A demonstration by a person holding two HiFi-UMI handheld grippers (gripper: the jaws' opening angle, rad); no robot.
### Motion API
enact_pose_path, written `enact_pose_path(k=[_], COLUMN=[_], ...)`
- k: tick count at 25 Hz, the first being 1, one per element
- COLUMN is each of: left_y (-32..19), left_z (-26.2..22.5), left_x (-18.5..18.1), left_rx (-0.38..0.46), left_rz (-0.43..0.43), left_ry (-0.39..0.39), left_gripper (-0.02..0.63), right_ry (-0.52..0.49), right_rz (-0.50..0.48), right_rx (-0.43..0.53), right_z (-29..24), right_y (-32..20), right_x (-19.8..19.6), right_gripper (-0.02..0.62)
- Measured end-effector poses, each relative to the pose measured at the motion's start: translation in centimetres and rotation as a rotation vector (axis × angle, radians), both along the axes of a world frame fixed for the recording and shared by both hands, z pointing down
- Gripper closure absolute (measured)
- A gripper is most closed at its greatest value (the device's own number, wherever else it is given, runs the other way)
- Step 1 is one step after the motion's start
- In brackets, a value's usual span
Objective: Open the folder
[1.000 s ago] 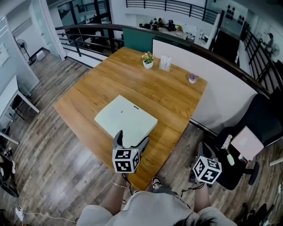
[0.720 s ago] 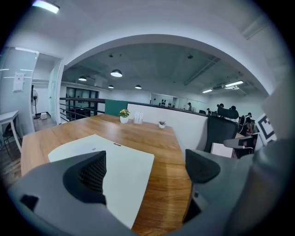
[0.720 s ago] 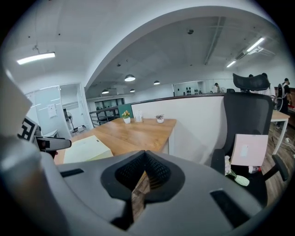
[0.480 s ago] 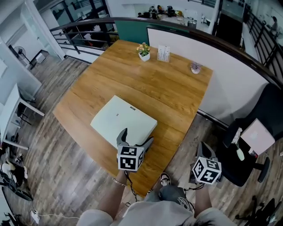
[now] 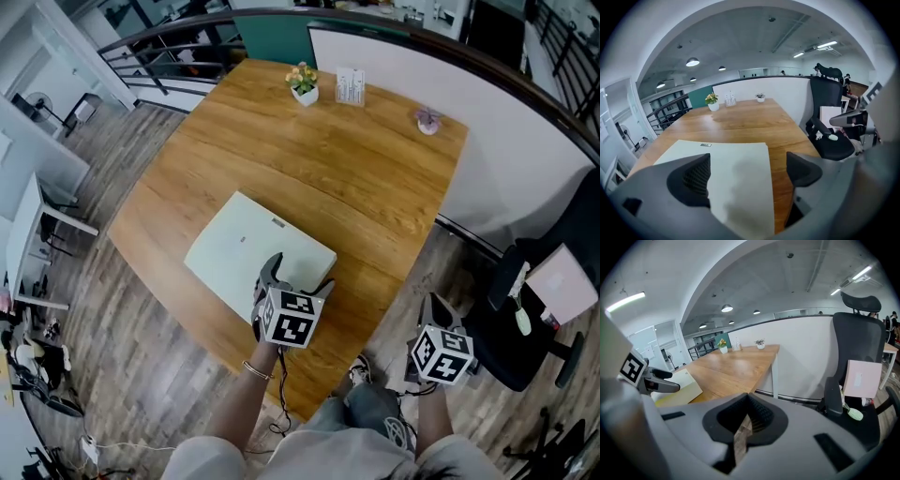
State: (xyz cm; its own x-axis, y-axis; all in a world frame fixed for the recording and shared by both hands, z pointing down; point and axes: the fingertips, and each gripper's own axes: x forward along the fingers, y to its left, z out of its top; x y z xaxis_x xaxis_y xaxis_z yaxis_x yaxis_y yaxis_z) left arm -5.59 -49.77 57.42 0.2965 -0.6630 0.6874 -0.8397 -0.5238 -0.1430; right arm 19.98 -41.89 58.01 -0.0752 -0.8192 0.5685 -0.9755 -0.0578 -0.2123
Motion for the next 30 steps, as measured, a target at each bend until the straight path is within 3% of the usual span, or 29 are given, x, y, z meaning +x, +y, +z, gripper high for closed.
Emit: enact_pose_path(k=[9, 18, 24, 30], left_y=[-2.6, -3.6, -3.8, -3.7], left_z=[1.9, 4.0, 4.3, 4.7], left_x=[2.5, 2.3, 1.8, 2.1], left_rx=[-0.029, -0.079, -0.09, -0.107], left_rz=[0.089, 0.04, 0.04, 0.063], left_ry=[-0.178, -0.241, -0.318, -0.339], left_gripper=[0.11, 0.117, 0.185, 0.214], right_ry=[-0.016, -0.034, -0.045, -0.05], right_rz=[-0.022, -0.016, -0.014, -0.015], right_rx=[-0.046, -0.071, -0.083, -0.076], right_z=[2.2, 3.7, 4.3, 4.3], right_y=[-1.8, -2.7, -2.7, -3.1], right_x=[-0.3, 0.2, 0.2, 0.2], right_gripper=[0.594, 0.594, 0.594, 0.594])
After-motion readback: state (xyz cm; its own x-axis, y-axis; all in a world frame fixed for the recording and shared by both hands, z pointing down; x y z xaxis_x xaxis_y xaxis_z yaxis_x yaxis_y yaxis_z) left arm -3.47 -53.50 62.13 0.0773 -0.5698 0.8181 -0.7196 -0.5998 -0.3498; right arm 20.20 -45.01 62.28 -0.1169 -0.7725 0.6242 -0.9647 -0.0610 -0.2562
